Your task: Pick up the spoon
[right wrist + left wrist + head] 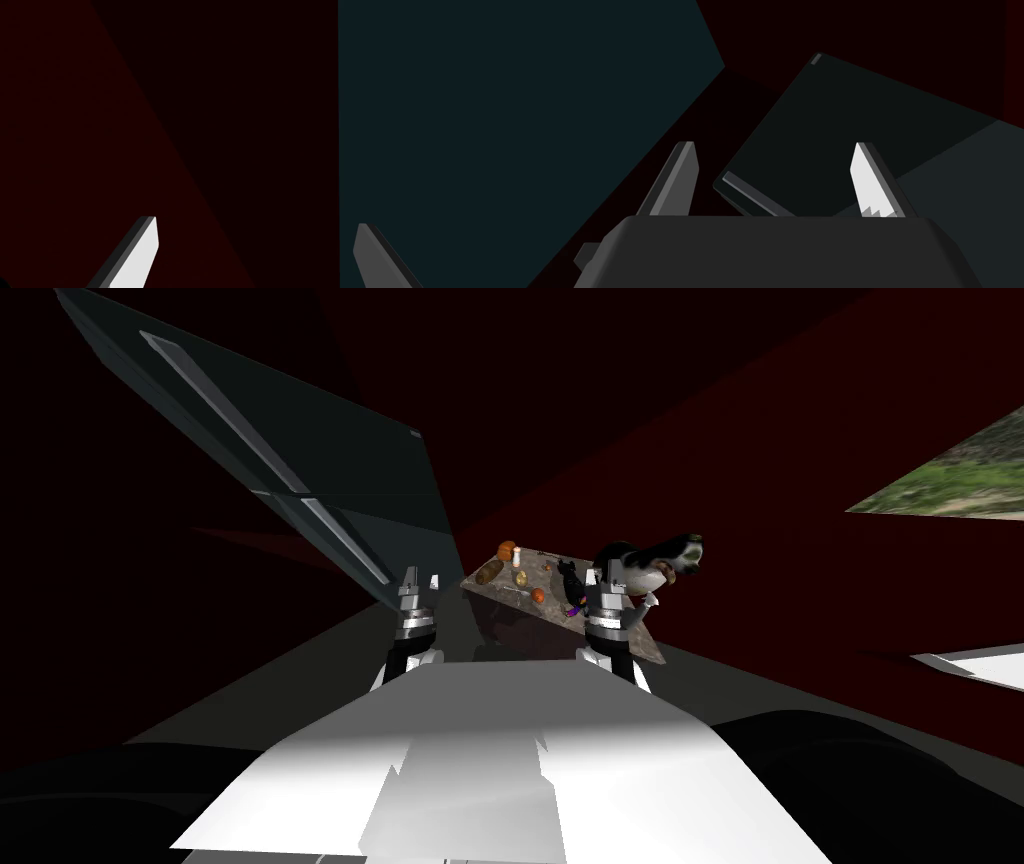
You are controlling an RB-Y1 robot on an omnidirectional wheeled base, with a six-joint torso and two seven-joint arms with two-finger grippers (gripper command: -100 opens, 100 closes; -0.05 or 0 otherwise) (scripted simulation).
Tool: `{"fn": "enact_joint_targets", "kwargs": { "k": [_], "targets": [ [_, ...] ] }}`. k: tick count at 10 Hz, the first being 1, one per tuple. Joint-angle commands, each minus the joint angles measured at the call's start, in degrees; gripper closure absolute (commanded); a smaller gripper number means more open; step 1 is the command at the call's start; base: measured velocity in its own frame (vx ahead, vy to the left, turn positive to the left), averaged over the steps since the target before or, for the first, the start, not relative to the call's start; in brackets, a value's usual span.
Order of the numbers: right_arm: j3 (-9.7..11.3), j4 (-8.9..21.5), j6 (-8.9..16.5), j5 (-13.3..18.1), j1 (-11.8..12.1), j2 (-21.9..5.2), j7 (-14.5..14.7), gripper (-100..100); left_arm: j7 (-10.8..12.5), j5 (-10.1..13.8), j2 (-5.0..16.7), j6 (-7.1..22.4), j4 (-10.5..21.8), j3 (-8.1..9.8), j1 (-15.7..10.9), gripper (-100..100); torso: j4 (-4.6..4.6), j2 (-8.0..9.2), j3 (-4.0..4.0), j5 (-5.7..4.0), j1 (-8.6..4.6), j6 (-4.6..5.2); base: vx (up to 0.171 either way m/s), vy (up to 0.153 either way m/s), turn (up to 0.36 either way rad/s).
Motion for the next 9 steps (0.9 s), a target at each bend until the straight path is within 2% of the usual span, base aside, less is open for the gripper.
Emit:
{"fn": "enact_joint_targets", "kwargs": {
  "k": [1,4,9],
  "targets": [
    [-0.1,0.9,-0.1,0.4,-0.2,-2.1,-0.2,-100,0.0,0.0,0.0,0.0,0.0,0.0,0.0,0,0.0,0.0,0.0,0.0,0.0,0.0,-0.012,0.035,-0.082],
    [-0.5,3.9,-0.3,1.9,-0.5,-7.4,-0.8,-100,0.0,0.0,0.0,0.0,0.0,-0.01,0.0,0,0.02,0.07,0.04,0.09,0.41,0.01,-0.025,0.112,-0.13],
    [-0.8,6.3,-0.5,3.5,-0.1,-14.4,-1.6,-100,0.0,0.0,0.0,0.0,0.0,-0.01,0.0,0,-0.01,-0.03,-0.02,0.07,0.32,0.01,-0.004,0.079,-0.07]
  ]
}}
